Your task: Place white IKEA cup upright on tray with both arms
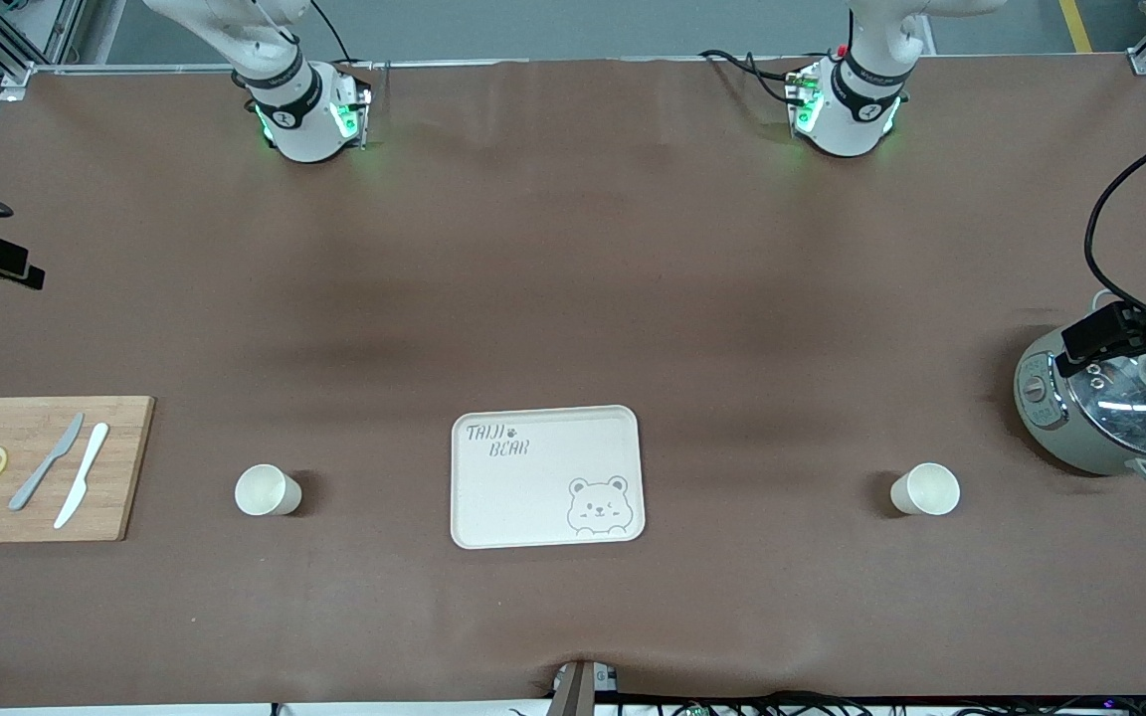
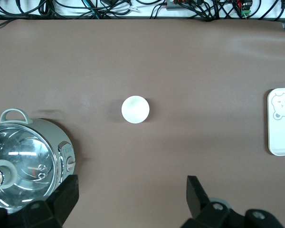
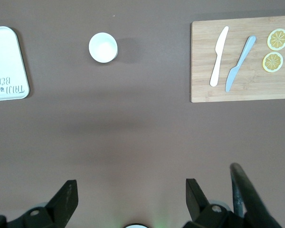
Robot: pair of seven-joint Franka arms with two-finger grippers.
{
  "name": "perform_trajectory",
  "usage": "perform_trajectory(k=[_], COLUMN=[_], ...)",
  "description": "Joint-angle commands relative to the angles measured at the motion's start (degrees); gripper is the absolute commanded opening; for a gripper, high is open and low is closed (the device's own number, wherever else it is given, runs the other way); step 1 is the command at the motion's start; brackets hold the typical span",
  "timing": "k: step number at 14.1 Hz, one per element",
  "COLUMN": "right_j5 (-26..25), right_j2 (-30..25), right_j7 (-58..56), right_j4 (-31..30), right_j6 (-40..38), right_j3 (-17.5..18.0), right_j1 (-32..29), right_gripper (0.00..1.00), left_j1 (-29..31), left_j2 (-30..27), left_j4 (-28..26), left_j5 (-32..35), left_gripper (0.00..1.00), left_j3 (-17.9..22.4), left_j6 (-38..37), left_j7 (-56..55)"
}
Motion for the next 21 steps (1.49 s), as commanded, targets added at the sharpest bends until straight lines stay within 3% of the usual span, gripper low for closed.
perform_trajectory(k=[1, 16, 21], right_j5=[0.3, 0.6, 6.4], right_j2=[-0.5, -0.5, 2.6], right_j7=[-0.2, -0.1, 0.3], right_j4=[-0.6, -0.1, -0.3], right_j6=[-0.1, 3.1, 8.2], right_j3=[0.4, 0.9, 0.7], right_j1=[-0.7, 0.8, 1.0], right_gripper=[1.0, 1.0, 1.0], left_j1=[0.2, 0.4, 0.6], left_j2=[-1.0, -1.7, -0.9], left_j4=[-0.1, -0.7, -4.1], left_j5=[0.8, 1.1, 1.1], left_gripper=[1.0, 1.0, 1.0], left_j3=[-0.3, -0.2, -0.2], left_j6=[-0.8, -0.7, -0.7], left_j7=[0.9, 0.9, 0.8])
